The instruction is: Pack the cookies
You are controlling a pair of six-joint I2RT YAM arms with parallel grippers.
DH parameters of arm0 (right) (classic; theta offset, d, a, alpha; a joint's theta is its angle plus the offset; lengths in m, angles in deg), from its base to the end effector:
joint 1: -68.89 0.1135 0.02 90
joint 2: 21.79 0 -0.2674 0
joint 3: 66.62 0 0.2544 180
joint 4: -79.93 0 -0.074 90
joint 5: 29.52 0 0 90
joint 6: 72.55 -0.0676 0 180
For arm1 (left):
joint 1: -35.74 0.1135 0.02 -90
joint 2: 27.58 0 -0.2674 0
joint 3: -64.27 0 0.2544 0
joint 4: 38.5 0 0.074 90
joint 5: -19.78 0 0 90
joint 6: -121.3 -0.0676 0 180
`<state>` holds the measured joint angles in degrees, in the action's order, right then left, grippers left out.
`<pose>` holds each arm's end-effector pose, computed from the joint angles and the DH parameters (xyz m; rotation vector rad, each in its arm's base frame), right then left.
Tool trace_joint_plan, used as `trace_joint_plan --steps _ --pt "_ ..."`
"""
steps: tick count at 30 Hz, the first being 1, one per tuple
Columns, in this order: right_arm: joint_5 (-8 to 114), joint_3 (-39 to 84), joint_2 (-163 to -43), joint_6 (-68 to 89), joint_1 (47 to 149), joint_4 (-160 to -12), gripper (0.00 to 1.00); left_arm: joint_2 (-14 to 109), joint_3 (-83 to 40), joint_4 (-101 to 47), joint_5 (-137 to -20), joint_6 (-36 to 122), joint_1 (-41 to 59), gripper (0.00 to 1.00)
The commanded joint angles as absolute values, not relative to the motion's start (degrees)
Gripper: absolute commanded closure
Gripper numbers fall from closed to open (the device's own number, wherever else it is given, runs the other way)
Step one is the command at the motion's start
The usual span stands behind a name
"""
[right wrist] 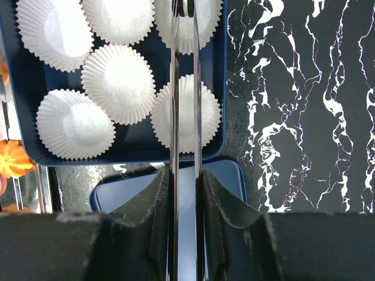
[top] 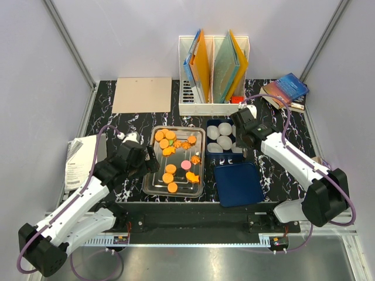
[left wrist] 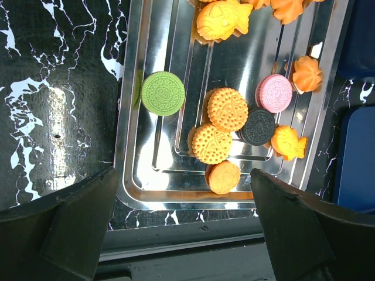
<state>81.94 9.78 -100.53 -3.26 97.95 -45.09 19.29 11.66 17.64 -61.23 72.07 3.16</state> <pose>0.2707 0.1221 0.2501 -0.0430 2.4743 -0.1199 0.1574 -0.0880 0.2256 -0.2463 2.4603 -0.3756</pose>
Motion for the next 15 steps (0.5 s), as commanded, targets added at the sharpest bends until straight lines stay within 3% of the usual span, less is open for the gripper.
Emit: trace_joint_plan --steps 1,9,15 --pt "82.1 13.0 -99.7 -2.3 97.5 -47.6 0.72 19.5 11.4 15.6 -61.2 71.5 2.9 0.01" --pt "82.2 13.4 -99.4 -2.2 97.5 -47.6 0.6 19.3 11.5 15.6 -61.1 71.6 2.8 0.01" --pt "82.3 13.4 -99.1 -2.2 97.5 -47.5 0.59 19.2 11.5 15.6 -61.0 71.6 2.7 0.01"
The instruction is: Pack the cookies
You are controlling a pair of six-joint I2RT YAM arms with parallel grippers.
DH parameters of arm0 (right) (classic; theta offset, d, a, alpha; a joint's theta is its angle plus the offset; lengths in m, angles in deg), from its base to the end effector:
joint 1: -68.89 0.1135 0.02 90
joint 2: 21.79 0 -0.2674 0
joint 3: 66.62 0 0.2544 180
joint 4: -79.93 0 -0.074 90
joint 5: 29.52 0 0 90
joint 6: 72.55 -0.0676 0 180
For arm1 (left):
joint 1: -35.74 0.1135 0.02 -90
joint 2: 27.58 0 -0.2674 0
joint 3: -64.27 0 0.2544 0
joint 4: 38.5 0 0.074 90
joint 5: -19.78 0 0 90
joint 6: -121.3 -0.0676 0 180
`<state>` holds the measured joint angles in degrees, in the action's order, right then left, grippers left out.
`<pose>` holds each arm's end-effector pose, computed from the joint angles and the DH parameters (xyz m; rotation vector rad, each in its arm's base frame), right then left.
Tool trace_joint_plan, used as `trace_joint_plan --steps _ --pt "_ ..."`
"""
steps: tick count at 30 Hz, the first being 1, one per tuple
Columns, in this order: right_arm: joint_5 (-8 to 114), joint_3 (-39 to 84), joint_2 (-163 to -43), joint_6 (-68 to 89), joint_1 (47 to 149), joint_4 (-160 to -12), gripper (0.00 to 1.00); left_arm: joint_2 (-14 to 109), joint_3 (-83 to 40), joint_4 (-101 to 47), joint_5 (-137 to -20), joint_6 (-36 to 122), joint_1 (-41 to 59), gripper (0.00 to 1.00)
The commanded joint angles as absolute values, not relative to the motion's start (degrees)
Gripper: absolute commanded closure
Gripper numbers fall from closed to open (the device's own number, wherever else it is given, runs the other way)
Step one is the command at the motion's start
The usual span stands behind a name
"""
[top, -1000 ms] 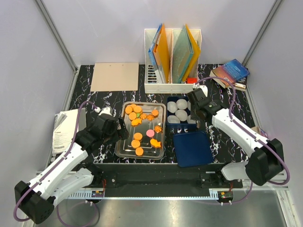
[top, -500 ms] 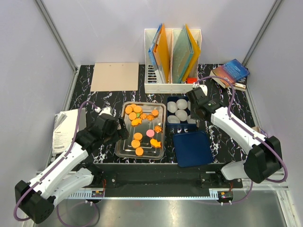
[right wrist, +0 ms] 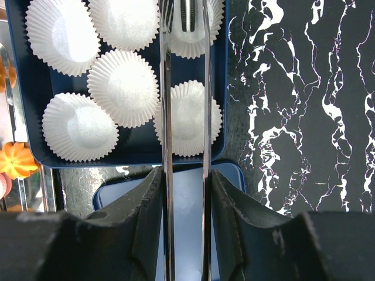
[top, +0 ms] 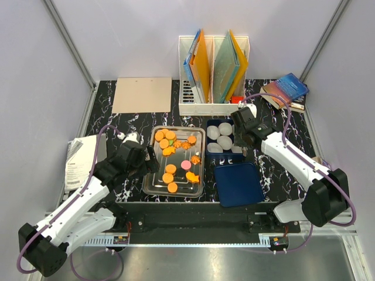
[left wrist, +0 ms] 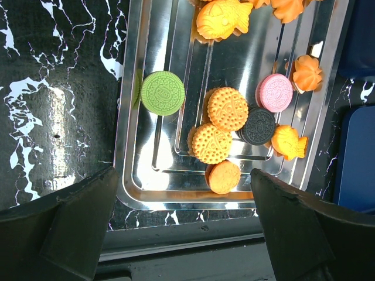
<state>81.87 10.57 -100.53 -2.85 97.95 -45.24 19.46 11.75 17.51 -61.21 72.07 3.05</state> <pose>0.2724 0.1232 0.2548 -0.0479 2.4609 -0.1117 0.1576 -0.0886 0.2248 -0.2440 2.4625 -0.3745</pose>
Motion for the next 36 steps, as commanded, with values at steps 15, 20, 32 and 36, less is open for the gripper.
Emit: trace_joint_plan --steps 15,20,32,36 --pt "80.7 15.4 -93.1 -2.7 97.5 -44.4 0.67 19.4 11.4 15.5 -60.8 71.7 2.7 0.01" --pt "78.3 12.2 -93.8 -3.4 97.5 -45.8 0.74 19.2 11.6 15.6 -60.8 71.7 2.6 0.01" --pt "78.2 9.6 -98.4 -3.2 97.5 -48.1 0.78 19.1 11.6 15.6 -60.8 71.6 2.5 0.01" --pt "81.0 9.4 -98.3 -3.4 97.5 -47.5 0.78 19.0 11.6 15.6 -60.8 71.7 2.5 0.01"
